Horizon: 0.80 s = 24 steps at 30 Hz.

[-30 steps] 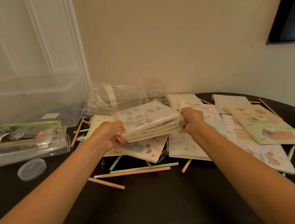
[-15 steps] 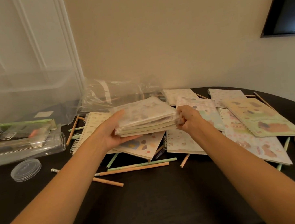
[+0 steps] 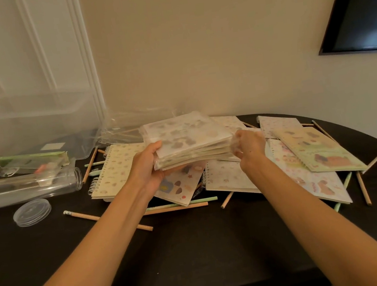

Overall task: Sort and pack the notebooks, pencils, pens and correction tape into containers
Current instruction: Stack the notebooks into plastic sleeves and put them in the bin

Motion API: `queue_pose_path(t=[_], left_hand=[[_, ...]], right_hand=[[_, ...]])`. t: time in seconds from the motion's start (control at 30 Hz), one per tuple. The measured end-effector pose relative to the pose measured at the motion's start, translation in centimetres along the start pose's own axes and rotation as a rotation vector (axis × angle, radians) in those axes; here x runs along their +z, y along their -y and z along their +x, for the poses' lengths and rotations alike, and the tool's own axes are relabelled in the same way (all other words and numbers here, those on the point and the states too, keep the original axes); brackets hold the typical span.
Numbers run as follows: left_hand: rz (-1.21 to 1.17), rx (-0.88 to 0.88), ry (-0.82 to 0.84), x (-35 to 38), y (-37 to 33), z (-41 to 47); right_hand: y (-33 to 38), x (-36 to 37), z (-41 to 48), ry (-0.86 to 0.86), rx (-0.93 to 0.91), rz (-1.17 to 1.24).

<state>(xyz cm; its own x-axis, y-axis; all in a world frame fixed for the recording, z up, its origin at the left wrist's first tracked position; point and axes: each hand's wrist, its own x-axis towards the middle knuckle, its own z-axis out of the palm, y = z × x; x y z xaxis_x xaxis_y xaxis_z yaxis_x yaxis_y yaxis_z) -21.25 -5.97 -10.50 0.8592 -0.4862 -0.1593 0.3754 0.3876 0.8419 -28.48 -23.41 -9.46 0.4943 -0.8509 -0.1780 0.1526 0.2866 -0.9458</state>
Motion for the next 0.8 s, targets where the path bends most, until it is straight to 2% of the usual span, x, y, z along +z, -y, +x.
queue_pose_path(t=[0.07, 0.2, 0.37, 0.47, 0.53, 0.7, 0.8], left_hand=[[-0.005, 0.034, 0.01, 0.3, -0.4, -0.5], [0.002, 0.096, 0.048, 1.1, -1.2, -1.9], [0.014, 0.141, 0.062, 1.6, -2.3, -1.8], [0.031, 0.172, 0.028, 2.0, -3.4, -0.6], [0.076, 0.22, -0.018, 2.0, -4.1, 0.9], [0.354, 0.36, -0.098, 1.0, -7.4, 5.2], [0.373, 0.306, 0.016, 0.6, -11.1, 7.0]], right_hand=[[0.4, -0.4, -0.6, 0.051, -0.059, -0.048], [1.3, -1.3, -2.5, 0.118, -0.035, 0.01], [0.9, -0.9, -3.2, 0.278, -0.004, 0.346], [0.4, 1.2, -3.0, 0.432, 0.107, 0.563], [0.4, 3.7, -2.5, 0.515, 0.165, 0.622], [0.8, 10.6, -0.1, 0.457, 0.224, 0.626], [1.8, 14.1, 1.5, 0.401, 0.292, 0.683]])
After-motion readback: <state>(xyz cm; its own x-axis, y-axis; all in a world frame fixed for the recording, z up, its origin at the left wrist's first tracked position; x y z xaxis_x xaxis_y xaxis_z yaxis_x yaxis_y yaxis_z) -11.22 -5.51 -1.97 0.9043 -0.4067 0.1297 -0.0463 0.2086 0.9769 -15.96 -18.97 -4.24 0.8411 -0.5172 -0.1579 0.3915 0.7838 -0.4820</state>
